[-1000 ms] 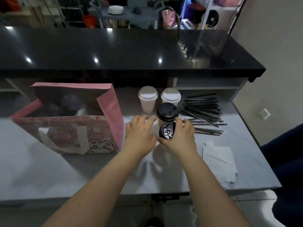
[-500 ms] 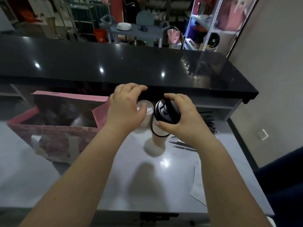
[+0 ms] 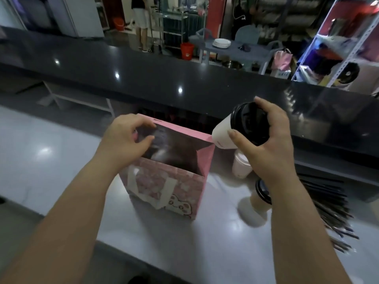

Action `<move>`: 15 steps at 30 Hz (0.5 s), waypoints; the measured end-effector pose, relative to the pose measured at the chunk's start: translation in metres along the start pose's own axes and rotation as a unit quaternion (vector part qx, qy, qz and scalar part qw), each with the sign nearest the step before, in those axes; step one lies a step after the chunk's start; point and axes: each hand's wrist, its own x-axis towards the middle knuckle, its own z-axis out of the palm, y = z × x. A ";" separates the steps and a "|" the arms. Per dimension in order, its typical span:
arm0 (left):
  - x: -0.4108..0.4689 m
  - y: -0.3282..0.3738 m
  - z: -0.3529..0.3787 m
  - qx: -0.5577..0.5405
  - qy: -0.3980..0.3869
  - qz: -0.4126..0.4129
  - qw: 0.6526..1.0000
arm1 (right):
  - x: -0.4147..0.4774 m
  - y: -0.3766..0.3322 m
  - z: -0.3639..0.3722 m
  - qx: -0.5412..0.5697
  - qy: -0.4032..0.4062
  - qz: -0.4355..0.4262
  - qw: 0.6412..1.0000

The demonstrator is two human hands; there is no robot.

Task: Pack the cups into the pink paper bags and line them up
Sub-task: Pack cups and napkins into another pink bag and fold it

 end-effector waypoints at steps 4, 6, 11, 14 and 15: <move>0.021 -0.038 -0.009 -0.026 -0.054 0.035 0.998 | 0.027 -0.034 0.038 0.026 -0.006 -0.011 1.000; 0.032 -0.056 -0.011 -0.039 -0.097 0.042 0.994 | 0.033 -0.052 0.063 0.049 -0.039 -0.010 0.998; 0.053 -0.087 -0.009 -0.111 -0.252 0.102 0.956 | 0.020 -0.071 0.129 -0.013 -0.149 0.005 0.989; 0.052 -0.102 -0.006 -0.124 -0.325 0.093 0.933 | 0.007 -0.070 0.144 -0.028 -0.149 0.029 0.988; 0.052 -0.105 -0.006 -0.130 -0.352 0.085 0.923 | 0.003 -0.070 0.145 -0.033 -0.145 0.037 0.988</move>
